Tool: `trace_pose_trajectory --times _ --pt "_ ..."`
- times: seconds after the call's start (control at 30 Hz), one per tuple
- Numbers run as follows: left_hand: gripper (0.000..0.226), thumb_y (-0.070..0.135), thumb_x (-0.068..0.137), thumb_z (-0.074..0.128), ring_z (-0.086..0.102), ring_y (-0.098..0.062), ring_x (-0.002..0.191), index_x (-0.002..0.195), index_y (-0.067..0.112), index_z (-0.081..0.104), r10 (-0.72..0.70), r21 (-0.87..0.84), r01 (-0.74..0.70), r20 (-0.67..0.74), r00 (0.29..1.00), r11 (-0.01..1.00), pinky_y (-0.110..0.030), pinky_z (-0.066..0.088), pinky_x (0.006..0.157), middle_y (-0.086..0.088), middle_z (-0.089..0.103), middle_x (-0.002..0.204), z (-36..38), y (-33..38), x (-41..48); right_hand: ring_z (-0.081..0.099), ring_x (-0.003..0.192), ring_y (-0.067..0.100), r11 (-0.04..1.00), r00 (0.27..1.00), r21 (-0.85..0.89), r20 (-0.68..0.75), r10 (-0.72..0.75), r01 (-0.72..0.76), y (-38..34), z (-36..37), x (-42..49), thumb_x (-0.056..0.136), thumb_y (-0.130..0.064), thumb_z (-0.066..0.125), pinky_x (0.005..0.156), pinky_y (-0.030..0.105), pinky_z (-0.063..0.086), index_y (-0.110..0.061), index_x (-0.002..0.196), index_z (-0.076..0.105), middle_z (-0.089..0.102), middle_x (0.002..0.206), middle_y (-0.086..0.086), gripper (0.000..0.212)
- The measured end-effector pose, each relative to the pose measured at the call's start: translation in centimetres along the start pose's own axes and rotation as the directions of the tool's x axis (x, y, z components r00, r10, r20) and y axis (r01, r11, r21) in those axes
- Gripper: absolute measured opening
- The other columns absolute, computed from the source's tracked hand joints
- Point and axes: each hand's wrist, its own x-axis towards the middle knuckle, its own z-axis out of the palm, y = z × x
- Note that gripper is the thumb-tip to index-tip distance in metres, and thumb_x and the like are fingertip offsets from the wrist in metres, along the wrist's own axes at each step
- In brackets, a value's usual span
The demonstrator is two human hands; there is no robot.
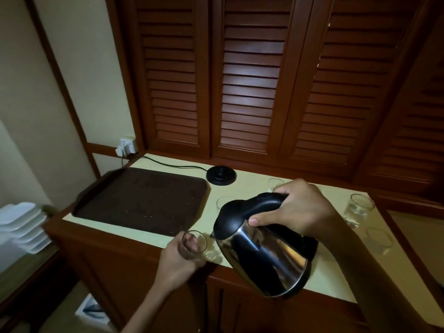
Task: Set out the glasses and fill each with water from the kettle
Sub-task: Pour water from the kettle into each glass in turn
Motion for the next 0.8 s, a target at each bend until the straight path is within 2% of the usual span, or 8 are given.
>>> trace_pose_trajectory --times 0.07,0.13,0.27,0.37,0.43,0.6,0.67,0.8 --pt "0.044 0.013 0.058 0.092 0.074 -0.007 0.085 0.092 0.027 0.069 -0.015 0.023 0.015 0.014 1.000 1.000 -0.024 0.055 0.074 0.019 0.077 0.093 0.3 -0.4 -0.3 0.074 0.074 0.018 0.993 0.998 -0.100 -0.006 -0.056 0.055 -0.8 0.4 0.0 0.048 -0.061 0.095 0.070 0.036 0.058 -0.017 0.074 0.079 0.078 0.073 0.000 0.053" --pt "0.046 0.013 0.060 0.094 0.073 -0.001 0.086 0.096 0.029 0.068 -0.019 0.034 0.018 0.040 0.999 0.999 -0.017 0.050 0.071 0.024 0.076 0.096 0.6 -0.7 -0.6 0.072 0.078 0.019 0.981 0.995 -0.166 0.019 -0.100 0.102 -1.6 0.5 0.0 0.051 -0.064 0.093 0.075 0.041 0.060 -0.015 0.075 0.078 0.078 0.077 0.001 0.056" --pt "0.041 0.010 0.062 0.091 0.072 0.001 0.084 0.093 0.025 0.067 0.007 0.056 -0.011 0.074 0.997 0.998 -0.013 0.048 0.066 0.018 0.077 0.095 1.1 -0.9 -0.6 0.073 0.084 0.020 0.958 0.988 -0.242 0.067 -0.141 0.153 -2.8 0.6 0.1 0.050 -0.064 0.092 0.081 0.047 0.062 -0.015 0.080 0.080 0.079 0.082 0.001 0.059" --pt "0.038 0.009 0.065 0.088 0.073 -0.002 0.081 0.092 0.023 0.065 0.023 0.068 -0.031 0.104 0.994 0.997 -0.017 0.051 0.066 0.014 0.076 0.093 1.5 -0.6 -0.7 0.071 0.088 0.017 0.945 0.984 -0.275 0.087 -0.158 0.176 -3.3 0.9 0.4 0.051 -0.062 0.094 0.079 0.039 0.061 -0.018 0.084 0.080 0.077 0.083 -0.007 0.057" --pt "0.038 0.009 0.065 0.087 0.073 -0.005 0.081 0.093 0.021 0.065 0.033 0.067 -0.041 0.117 0.993 0.997 -0.022 0.054 0.069 0.011 0.077 0.092 1.7 -0.6 -0.7 0.071 0.083 0.018 0.939 0.982 -0.290 0.095 -0.163 0.184 -3.5 1.0 0.5 0.051 -0.061 0.095 0.071 0.037 0.059 -0.016 0.080 0.079 0.075 0.077 -0.005 0.056" --pt "0.038 0.006 0.066 0.086 0.072 -0.003 0.079 0.093 0.021 0.064 0.048 0.064 -0.057 0.140 0.989 0.996 -0.018 0.053 0.066 0.013 0.077 0.091 2.0 -0.6 -0.7 0.063 0.079 0.015 0.937 0.981 -0.300 0.131 -0.143 0.177 -3.9 1.2 0.7 0.048 -0.059 0.098 0.054 0.026 0.037 -0.018 0.091 0.078 0.064 0.071 -0.011 0.063" --pt "0.039 0.007 0.065 0.086 0.073 -0.004 0.080 0.094 0.023 0.064 0.048 0.064 -0.059 0.152 0.987 0.996 -0.019 0.053 0.066 0.014 0.076 0.091 2.1 -0.6 -0.7 0.059 0.082 0.015 0.938 0.981 -0.300 0.140 -0.135 0.172 -4.2 1.4 0.9 0.048 -0.058 0.099 0.053 0.025 0.033 -0.020 0.102 0.078 0.058 0.074 -0.013 0.070" --pt "0.042 0.011 0.063 0.087 0.074 -0.006 0.082 0.097 0.024 0.065 0.055 0.074 -0.069 0.178 0.983 0.995 -0.023 0.059 0.069 0.009 0.077 0.093 2.3 -0.8 -0.7 0.062 0.095 0.019 0.928 0.981 -0.331 0.149 -0.127 0.170 -4.6 1.7 1.1 0.050 -0.056 0.099 0.059 0.026 0.037 -0.024 0.109 0.077 0.061 0.086 -0.009 0.071"
